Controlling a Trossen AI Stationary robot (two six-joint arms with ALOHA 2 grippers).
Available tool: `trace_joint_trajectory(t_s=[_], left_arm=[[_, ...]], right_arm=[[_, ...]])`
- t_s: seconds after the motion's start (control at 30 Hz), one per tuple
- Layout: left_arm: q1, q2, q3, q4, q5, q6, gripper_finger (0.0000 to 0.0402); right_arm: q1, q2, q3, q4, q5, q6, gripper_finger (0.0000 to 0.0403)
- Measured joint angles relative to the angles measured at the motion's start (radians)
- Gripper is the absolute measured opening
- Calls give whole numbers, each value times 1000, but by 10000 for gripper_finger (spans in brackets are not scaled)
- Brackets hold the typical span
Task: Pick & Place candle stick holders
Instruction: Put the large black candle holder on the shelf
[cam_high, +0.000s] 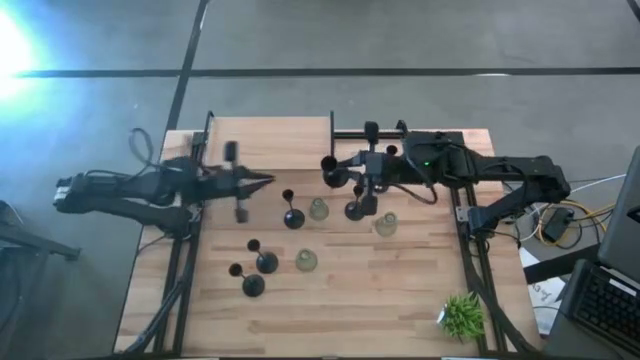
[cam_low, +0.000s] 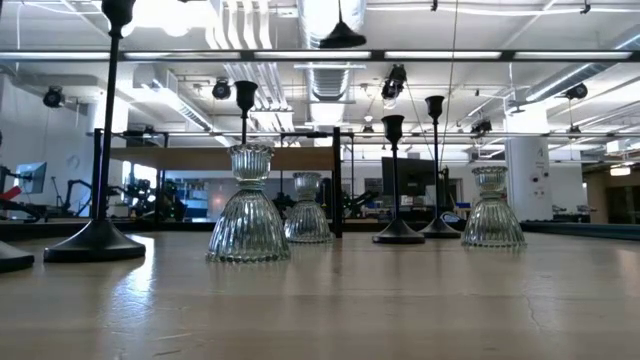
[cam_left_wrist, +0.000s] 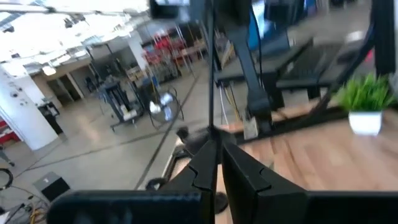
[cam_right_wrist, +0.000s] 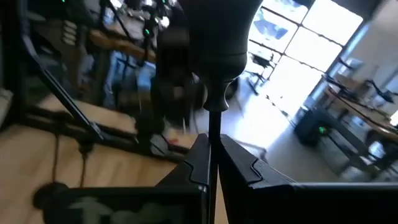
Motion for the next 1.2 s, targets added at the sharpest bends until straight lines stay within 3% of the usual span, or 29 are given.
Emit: trace_joint_trajectory(t_s=[0.23,0.47,0.7,1.0,1.2], left_arm=[[27,208,155,50,3,36,93],[48,343,259,78,29,60,149],[50,454,350,78,78,97,150],[52,509,397,113,93,95,148],[53,500,399,122,93,93,114]], right_arm=[[-20,-18,13,-1,-79,37,8],[-24,-16,11,-15,-81,39,8],[-29,-8,9,-13,-85,37,8],[-29,-10,7,-15,-106,40,8],[-32,-11,5,-15,-109,40,8]])
